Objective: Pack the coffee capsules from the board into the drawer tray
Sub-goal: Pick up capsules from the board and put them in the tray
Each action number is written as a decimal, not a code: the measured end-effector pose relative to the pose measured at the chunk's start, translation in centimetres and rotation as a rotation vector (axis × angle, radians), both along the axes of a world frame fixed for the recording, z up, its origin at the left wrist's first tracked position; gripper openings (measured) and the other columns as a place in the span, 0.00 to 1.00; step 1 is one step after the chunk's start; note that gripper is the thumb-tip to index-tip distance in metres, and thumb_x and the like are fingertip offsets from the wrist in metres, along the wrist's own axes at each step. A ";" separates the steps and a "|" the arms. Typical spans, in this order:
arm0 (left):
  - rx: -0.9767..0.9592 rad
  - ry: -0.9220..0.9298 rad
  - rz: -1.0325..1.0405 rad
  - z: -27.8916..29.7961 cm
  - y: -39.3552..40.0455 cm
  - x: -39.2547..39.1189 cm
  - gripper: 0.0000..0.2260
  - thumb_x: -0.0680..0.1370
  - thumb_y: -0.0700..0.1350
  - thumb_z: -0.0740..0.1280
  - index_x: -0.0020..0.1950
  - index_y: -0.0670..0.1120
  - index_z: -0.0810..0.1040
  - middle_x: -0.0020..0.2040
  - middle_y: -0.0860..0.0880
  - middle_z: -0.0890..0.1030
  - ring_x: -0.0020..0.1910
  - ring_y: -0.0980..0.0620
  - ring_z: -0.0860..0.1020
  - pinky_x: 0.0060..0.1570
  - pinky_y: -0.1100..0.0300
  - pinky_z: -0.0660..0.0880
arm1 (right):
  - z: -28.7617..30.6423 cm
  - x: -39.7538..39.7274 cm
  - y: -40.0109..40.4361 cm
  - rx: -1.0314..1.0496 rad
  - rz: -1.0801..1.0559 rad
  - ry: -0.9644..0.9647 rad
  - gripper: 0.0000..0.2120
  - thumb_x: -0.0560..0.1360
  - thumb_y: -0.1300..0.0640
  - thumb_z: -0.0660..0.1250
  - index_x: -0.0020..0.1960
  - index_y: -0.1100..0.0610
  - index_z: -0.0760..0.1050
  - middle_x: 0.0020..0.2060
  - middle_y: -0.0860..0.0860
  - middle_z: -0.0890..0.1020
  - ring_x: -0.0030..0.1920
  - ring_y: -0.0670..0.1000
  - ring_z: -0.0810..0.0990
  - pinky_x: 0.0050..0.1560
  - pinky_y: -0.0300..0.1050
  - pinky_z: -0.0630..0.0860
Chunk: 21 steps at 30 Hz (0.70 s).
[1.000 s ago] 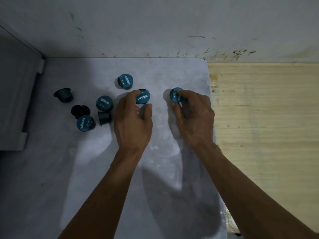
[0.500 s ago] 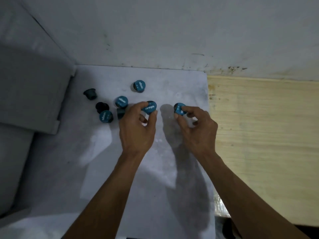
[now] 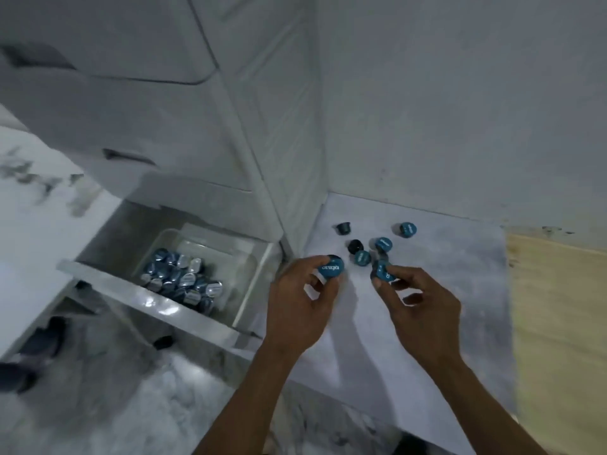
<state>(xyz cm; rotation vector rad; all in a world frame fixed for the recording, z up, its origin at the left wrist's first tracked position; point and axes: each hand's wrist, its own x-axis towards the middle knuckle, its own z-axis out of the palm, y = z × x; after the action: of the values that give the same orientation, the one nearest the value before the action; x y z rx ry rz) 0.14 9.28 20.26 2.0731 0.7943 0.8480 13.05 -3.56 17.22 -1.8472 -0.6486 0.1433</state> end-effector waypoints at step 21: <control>0.031 0.336 0.001 2.5 26.2 -22.6 0.10 0.73 0.43 0.74 0.54 0.49 0.83 0.47 0.50 0.85 0.41 0.52 0.82 0.45 0.58 0.80 | 2.5 -20.5 22.0 -0.121 0.218 -0.039 0.07 0.70 0.56 0.77 0.48 0.52 0.83 0.41 0.39 0.83 0.37 0.42 0.80 0.37 0.28 0.73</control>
<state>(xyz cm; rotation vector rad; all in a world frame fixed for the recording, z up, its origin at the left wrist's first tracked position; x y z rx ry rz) -22.50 35.49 22.79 2.2759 0.9621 0.5197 -7.46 18.44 19.67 -1.8953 -0.8852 0.2966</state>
